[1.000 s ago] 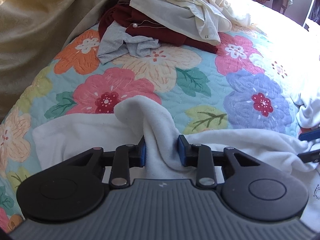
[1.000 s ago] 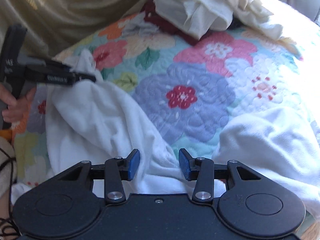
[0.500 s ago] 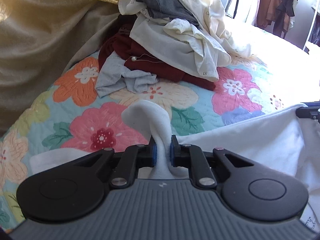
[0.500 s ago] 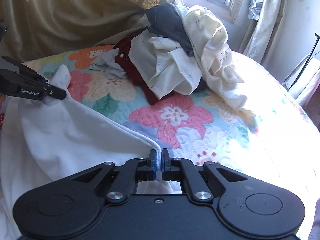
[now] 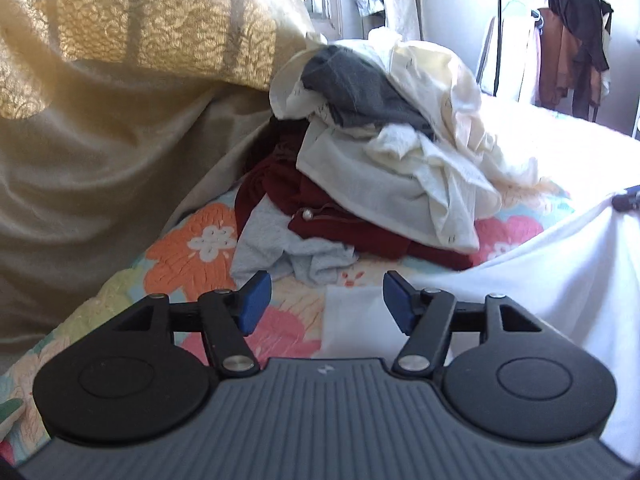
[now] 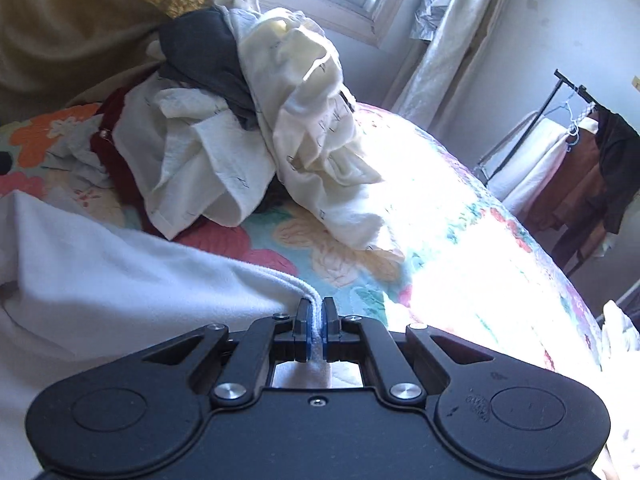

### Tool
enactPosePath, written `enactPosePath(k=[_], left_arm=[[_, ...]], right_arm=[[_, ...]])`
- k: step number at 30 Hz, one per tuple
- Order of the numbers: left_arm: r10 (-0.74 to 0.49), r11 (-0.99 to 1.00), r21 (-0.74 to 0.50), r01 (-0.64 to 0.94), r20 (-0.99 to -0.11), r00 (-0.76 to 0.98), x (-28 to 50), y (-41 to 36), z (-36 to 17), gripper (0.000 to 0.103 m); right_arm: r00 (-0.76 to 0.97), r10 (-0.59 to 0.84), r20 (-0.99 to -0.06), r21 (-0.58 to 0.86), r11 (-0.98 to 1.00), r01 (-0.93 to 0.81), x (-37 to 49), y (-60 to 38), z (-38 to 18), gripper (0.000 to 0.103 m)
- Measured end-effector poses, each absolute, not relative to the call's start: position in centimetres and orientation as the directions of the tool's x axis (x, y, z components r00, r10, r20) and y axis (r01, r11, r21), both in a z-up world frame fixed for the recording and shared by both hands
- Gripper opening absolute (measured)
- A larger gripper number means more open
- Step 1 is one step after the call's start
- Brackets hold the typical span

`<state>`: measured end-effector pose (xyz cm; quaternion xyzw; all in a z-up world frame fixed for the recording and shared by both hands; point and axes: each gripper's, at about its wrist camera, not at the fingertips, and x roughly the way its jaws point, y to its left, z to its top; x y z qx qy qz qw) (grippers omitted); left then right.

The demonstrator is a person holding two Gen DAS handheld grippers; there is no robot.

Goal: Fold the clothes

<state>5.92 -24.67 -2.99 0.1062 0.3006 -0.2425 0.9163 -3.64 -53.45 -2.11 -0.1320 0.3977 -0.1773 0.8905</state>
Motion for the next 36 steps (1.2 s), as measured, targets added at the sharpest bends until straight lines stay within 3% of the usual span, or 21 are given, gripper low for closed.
enactPosePath(k=[4,7,10,11,15,19,23,24,25,26,27,28,32,36], left_arm=[[-0.383,0.876,-0.08,0.476,-0.714,0.586,7.3,-22.3,-4.5,0.062],[-0.359,0.899,-0.123,0.42,-0.756,0.547,7.8,-20.1,-4.9,0.068],[-0.293,0.927,-0.099,0.361,-0.793,0.534,8.3,-18.3,-5.1,0.071],[-0.283,0.933,-0.096,0.348,-0.792,0.541,8.5,-17.9,-5.1,0.071],[-0.299,0.935,-0.141,0.325,-0.806,0.511,9.7,-16.7,-5.5,0.072],[-0.253,0.944,-0.111,0.311,-0.848,0.466,9.8,-16.6,-7.0,0.072],[-0.215,0.956,-0.087,0.281,-0.857,0.468,9.8,-15.8,-7.2,0.072],[-0.186,0.961,-0.059,0.272,-0.862,0.471,9.9,-15.6,-7.2,0.072],[-0.157,0.965,-0.031,0.262,-0.866,0.474,10.0,-15.4,-7.3,0.072],[-0.127,0.968,-0.003,0.252,-0.869,0.477,10.1,-15.3,-7.3,0.072],[-0.096,0.97,0.026,0.242,-0.872,0.48,10.2,-15.1,-7.4,0.072],[-0.063,0.971,0.058,0.231,-0.874,0.483,10.3,-14.9,-7.6,0.072],[-0.041,0.985,0.037,0.169,-0.901,0.433,11.4,-13.5,-8.1,0.072],[-0.041,0.987,0.029,0.156,-0.901,0.431,11.6,-13.3,-7.8,0.072]], right_arm=[[0.493,-0.496,-0.715,-0.41,0.868,0.279,-2.7,-54.9,-5.3,0.004],[0.426,-0.519,-0.742,-0.443,0.855,0.269,-2.5,-54.0,-7.0,0.006],[0.493,-0.516,-0.701,-0.476,0.853,0.216,-2.5,-51.3,-6.0,0.018],[0.529,-0.486,-0.695,-0.454,0.868,0.2,-2.3,-50.6,-5.3,0.027],[0.648,-0.149,-0.747,-0.15,0.987,0.055,0.1,-47.8,-2.0,0.028],[0.622,0.145,-0.769,0.152,0.987,-0.042,4.5,-44.3,-2.1,0.045],[0.619,0.127,-0.775,0.083,0.992,-0.099,8.8,-39.8,-3.5,0.063],[0.612,0.104,-0.784,0.037,0.992,-0.122,9.7,-38.6,-4.0,0.063],[0.606,0.074,-0.792,-0.017,0.99,-0.143,10.2,-37.6,-4.6,0.063],[0.585,0.039,-0.81,-0.079,0.982,-0.174,10.8,-36.9,-5.7,0.052],[0.564,0.002,-0.825,-0.139,0.968,-0.207,11.3,-36.2,-6.8,0.036],[0.527,-0.045,-0.849,-0.178,0.963,-0.204,11.8,-36.2,-8.3,0.005],[0.623,-0.035,-0.782,-0.169,0.973,-0.156,10.2,-37.3,-7.6,0.006],[0.807,-0.078,-0.585,-0.2,0.978,-0.05,7.2,-38.2,-2.5,0.005]])
